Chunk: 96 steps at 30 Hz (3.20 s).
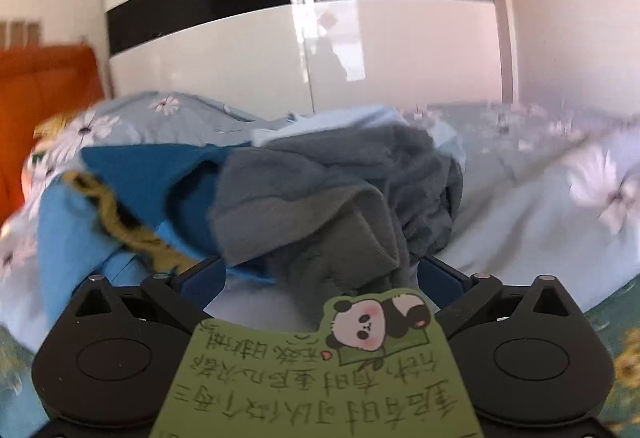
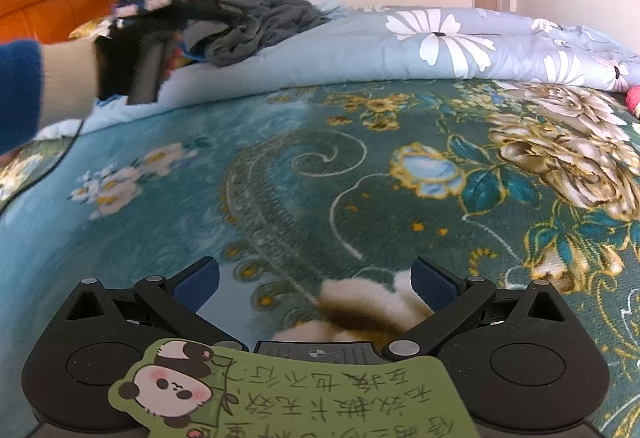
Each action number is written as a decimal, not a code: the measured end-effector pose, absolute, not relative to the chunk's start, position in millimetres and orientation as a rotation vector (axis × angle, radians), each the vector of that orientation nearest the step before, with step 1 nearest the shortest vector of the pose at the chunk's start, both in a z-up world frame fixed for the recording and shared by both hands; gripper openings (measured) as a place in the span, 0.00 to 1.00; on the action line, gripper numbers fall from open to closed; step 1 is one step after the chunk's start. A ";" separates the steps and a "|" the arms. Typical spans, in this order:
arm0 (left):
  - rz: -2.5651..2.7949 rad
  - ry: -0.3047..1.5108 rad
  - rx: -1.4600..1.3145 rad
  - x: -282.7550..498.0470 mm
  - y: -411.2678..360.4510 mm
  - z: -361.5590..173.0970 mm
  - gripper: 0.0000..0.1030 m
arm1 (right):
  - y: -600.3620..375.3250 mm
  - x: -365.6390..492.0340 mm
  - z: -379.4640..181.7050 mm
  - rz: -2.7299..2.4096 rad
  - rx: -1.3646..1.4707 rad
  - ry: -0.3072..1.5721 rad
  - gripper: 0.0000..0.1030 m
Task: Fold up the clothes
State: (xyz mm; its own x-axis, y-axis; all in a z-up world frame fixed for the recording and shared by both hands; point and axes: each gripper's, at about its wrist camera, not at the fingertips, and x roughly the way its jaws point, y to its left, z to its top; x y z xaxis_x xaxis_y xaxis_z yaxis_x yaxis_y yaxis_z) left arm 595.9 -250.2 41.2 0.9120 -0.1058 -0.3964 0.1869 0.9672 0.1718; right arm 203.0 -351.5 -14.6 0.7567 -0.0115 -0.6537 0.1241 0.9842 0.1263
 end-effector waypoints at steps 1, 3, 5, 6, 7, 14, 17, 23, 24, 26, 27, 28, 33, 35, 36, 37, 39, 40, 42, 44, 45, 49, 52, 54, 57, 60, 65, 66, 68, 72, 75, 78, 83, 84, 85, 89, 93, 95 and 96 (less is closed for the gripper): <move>-0.142 0.403 0.204 600.7 -252.3 37.7 0.96 | -352.9 202.9 -16.9 -0.080 0.168 0.705 1.00; -0.123 0.436 0.175 614.5 -253.5 28.5 0.84 | -360.7 206.6 -17.4 -0.084 0.189 0.704 1.00; -0.118 0.474 0.162 628.3 -253.7 21.7 0.60 | -367.2 208.7 -19.1 -0.089 0.218 0.712 1.00; -0.127 0.482 0.156 632.2 -253.0 21.1 0.51 | -368.7 208.3 -20.4 -0.089 0.229 0.715 1.00; -0.138 0.488 0.147 635.4 -252.2 21.2 0.37 | -370.2 207.9 -21.8 -0.089 0.240 0.717 1.00; -0.143 0.457 -0.146 622.2 -213.4 36.4 0.08 | -372.9 203.5 -17.0 -0.110 0.250 0.705 1.00; -0.230 0.406 -0.280 590.6 -181.4 57.8 0.08 | -369.9 195.8 -3.9 -0.110 0.231 0.684 1.00; -0.437 0.313 -0.427 493.0 -103.5 126.7 0.07 | -356.6 177.6 32.6 -0.104 0.209 0.637 1.00; -0.466 0.308 -0.446 474.2 -88.1 139.1 0.07 | -352.3 174.2 39.0 -0.100 0.203 0.630 1.00; -0.513 0.319 -0.470 436.5 -62.0 157.9 0.07 | -342.8 167.2 51.4 -0.089 0.196 0.614 1.00; -0.535 0.324 -0.472 413.0 -48.3 165.9 0.07 | -337.9 163.6 57.5 -0.083 0.193 0.605 1.00; -0.555 0.312 -0.470 388.7 -34.1 172.6 0.07 | -331.8 158.7 64.6 -0.077 0.188 0.593 1.00; -0.617 0.275 -0.497 271.4 44.9 192.0 0.07 | -303.0 137.8 89.6 -0.062 0.182 0.555 1.00; -0.607 0.284 -0.518 229.3 78.7 191.5 0.07 | -290.4 128.1 95.0 -0.047 0.185 0.547 1.00; -0.588 0.290 -0.522 208.5 95.7 190.3 0.07 | -283.1 124.1 97.4 -0.031 0.179 0.540 1.00; -0.574 0.300 -0.533 191.6 110.6 189.6 0.07 | -275.5 120.4 99.5 -0.010 0.173 0.530 1.00; -0.532 0.301 -0.550 159.3 140.7 190.9 0.07 | -258.9 115.4 101.5 0.039 0.166 0.505 1.00; -0.514 0.299 -0.546 148.1 150.9 193.0 0.07 | -249.7 114.9 101.2 0.059 0.159 0.498 1.00; -0.493 0.295 -0.544 131.9 166.5 198.5 0.07 | -224.4 118.9 94.5 0.111 0.124 0.518 1.00; -0.492 0.292 -0.569 120.3 179.7 204.7 0.07 | -198.0 128.6 84.7 0.176 0.102 0.548 1.00; -0.498 0.278 -0.574 114.0 185.1 210.7 0.07 | -184.6 133.7 79.4 0.207 0.101 0.562 0.99; -0.569 0.208 -0.543 100.3 191.2 240.4 0.07 | -124.5 153.9 70.9 0.293 0.051 0.556 0.92; -0.617 0.168 -0.510 88.4 194.6 259.6 0.07 | -89.8 168.0 78.4 0.265 -0.012 0.474 0.91; -0.643 0.154 -0.516 81.3 197.0 267.1 0.07 | -76.8 179.0 83.3 0.230 -0.024 0.444 0.92; -0.642 0.135 -0.513 68.2 202.3 274.4 0.07 | -66.4 194.3 86.5 0.209 -0.007 0.455 0.54; -0.596 0.115 -0.506 71.1 210.1 279.5 0.06 | -81.1 199.0 91.1 0.213 0.110 0.488 0.26; -0.573 0.126 -0.559 97.5 221.4 271.1 0.06 | -158.6 197.8 129.9 0.139 0.270 0.393 0.07; -0.590 0.141 -0.578 103.9 216.7 266.0 0.06 | -174.3 198.4 146.3 0.107 0.262 0.357 0.06; -0.631 0.155 -0.608 111.9 207.3 254.4 0.00 | -208.3 192.3 179.6 0.060 0.246 0.289 0.05; -0.700 0.247 -0.669 112.3 188.0 211.7 0.00 | -272.9 155.2 212.4 -0.033 0.138 0.199 0.05; -0.671 0.433 -0.698 118.2 174.5 162.5 0.00 | -301.9 116.0 195.7 -0.096 0.024 0.272 0.05; -0.617 0.618 -0.718 130.6 159.3 110.9 0.00 | -335.5 85.8 152.1 -0.206 0.010 0.428 0.05; -0.547 0.810 -0.678 170.6 120.4 37.3 0.00 | -403.5 47.4 88.2 -0.422 0.189 0.575 0.04; -0.544 0.833 -0.685 183.0 111.4 26.2 0.02 | -412.8 44.2 80.7 -0.452 0.206 0.589 0.04; -0.539 0.849 -0.694 194.9 104.7 14.3 0.09 | -416.8 40.6 73.0 -0.478 0.204 0.602 0.04; -0.543 0.892 -0.703 239.7 59.9 -7.4 0.33 | -432.6 39.0 61.6 -0.549 0.233 0.616 0.04; -0.556 0.941 -0.653 272.3 9.6 -22.3 0.41 | -433.8 36.1 44.4 -0.520 0.168 0.731 0.06; -0.557 0.969 -0.609 279.2 -10.2 -29.4 0.44 | -425.6 29.8 47.6 -0.487 0.104 0.738 0.12; -0.569 0.979 -0.604 281.4 -16.6 -33.7 0.45 | -421.5 27.5 50.4 -0.466 0.081 0.749 0.22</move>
